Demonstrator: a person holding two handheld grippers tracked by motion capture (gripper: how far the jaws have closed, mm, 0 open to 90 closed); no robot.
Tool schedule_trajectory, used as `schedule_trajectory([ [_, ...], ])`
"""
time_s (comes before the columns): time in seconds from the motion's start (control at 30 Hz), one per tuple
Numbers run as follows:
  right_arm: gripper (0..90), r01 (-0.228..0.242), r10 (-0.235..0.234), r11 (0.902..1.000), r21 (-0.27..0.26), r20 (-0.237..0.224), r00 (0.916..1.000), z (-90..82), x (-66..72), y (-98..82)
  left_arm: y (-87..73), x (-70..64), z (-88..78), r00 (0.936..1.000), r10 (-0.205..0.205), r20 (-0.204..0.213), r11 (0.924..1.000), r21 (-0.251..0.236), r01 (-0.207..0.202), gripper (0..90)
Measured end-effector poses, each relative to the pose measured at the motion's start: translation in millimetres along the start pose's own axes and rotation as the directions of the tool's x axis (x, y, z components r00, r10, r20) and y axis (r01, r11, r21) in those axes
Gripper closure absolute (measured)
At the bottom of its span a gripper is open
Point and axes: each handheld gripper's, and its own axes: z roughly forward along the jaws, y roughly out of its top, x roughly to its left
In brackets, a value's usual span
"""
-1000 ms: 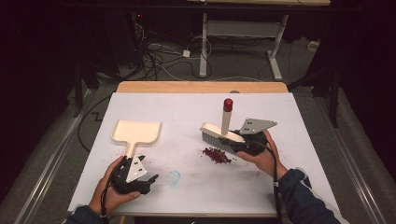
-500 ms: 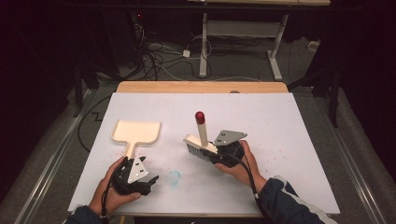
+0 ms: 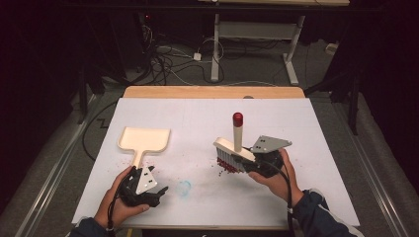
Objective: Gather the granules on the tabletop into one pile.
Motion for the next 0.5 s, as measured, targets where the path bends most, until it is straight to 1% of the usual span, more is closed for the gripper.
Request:
schedule_trajectory([
  [0.03, 67.4, -0.017, 0.017, 0.9996, -0.021, 0.017, 0.9997, -7.2, -4.6, -2.8, -0.1, 0.0, 0.0, 1.0000, 0.000, 0.000, 1.0000, 0.001, 0.000, 20.9],
  [0.07, 67.4, -0.017, 0.017, 0.9996, -0.021, 0.017, 0.9997, -7.2, -4.6, -2.8, -0.1, -0.1, 0.0, 1.0000, 0.001, 0.000, 1.0000, 0.001, -0.001, 20.9],
  [0.1, 67.4, -0.019, 0.020, 0.9992, -0.034, 0.031, 0.9993, -10.6, -6.8, -4.9, -0.1, -0.1, 0.0, 1.0000, 0.001, 0.000, 1.0000, 0.002, -0.001, 20.9],
  [0.17, 67.4, -0.026, 0.031, 0.9985, -0.048, 0.089, 0.9955, -15.3, -10.2, -10.5, -0.1, -0.2, 0.0, 1.0000, 0.001, 0.000, 1.0000, 0.001, -0.001, 20.9],
  [0.2, 67.4, -0.038, 0.044, 0.9978, -0.055, 0.120, 0.9918, -15.8, -11.6, -14.2, 0.0, -0.3, 0.0, 1.0000, 0.002, 0.000, 1.0000, 0.002, -0.002, 20.9],
  [0.23, 67.4, -0.046, 0.053, 0.9976, -0.051, 0.146, 0.9879, -15.0, -12.8, -18.1, 0.2, -0.4, 0.1, 1.0000, 0.002, -0.001, 1.0000, 0.002, -0.002, 20.9],
  [0.27, 67.3, -0.047, 0.054, 0.9979, -0.044, 0.174, 0.9833, -13.2, -13.9, -22.2, 0.4, -0.6, 0.1, 1.0000, 0.004, -0.001, 1.0000, 0.003, -0.004, 20.9],
  [0.3, 67.4, -0.051, 0.058, 0.9979, -0.039, 0.210, 0.9760, -10.4, -14.2, -26.7, 0.6, -0.8, 0.2, 1.0000, 0.005, -0.002, 1.0000, 0.002, -0.005, 20.9],
  [0.33, 67.4, -0.056, 0.062, 0.9979, -0.030, 0.257, 0.9643, -6.2, -13.6, -31.2, 0.8, -0.9, 0.2, 1.0000, 0.005, -0.002, 1.0000, 0.001, -0.005, 20.9],
  [0.37, 67.4, -0.060, 0.062, 0.9981, -0.015, 0.285, 0.9564, -1.1, -12.9, -35.9, 1.1, -0.9, 0.2, 1.0000, 0.007, -0.003, 1.0000, 0.002, -0.007, 20.9],
  [0.43, 67.4, -0.057, 0.052, 0.9984, 0.006, 0.298, 0.9531, 8.3, -11.9, -42.8, 1.2, -1.0, 0.1, 1.0000, 0.010, -0.002, 1.0000, 0.003, -0.010, 20.9],
  [0.47, 67.5, -0.059, 0.055, 0.9983, 0.003, 0.309, 0.9493, 12.0, -10.2, -44.7, 1.2, -1.1, 0.3, 1.0000, 0.008, -0.001, 1.0000, 0.002, -0.008, 20.9],
  [0.5, 67.5, -0.057, 0.056, 0.9984, -0.005, 0.314, 0.9478, 14.9, -8.2, -45.6, 1.1, -1.0, 0.5, 1.0000, 0.007, -0.001, 1.0000, 0.004, -0.007, 20.9],
])
